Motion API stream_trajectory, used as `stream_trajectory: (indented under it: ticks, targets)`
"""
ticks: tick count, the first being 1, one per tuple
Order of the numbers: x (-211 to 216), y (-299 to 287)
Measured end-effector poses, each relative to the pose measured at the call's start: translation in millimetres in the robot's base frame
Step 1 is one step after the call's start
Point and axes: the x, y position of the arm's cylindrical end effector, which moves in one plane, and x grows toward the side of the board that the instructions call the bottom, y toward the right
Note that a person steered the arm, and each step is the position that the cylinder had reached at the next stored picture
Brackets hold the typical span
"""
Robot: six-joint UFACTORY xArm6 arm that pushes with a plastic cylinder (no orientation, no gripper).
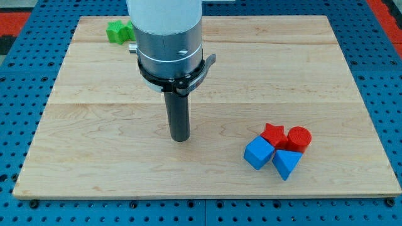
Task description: Move the blue blocks below the yellow blocks
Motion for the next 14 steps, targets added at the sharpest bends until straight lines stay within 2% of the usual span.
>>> stream_trajectory:
  ticks: [2,3,4,5,6,7,8,9,10,11,12,13,14]
  targets:
    - [8,0]
    - [58,57]
    - [94,143]
    - [94,256]
    - [70,261]
    - [53,186]
    - [71,154]
    - [81,175]
    - [72,136]
    - [45,66]
    - [52,65]
    - [84,114]
    - [75,164]
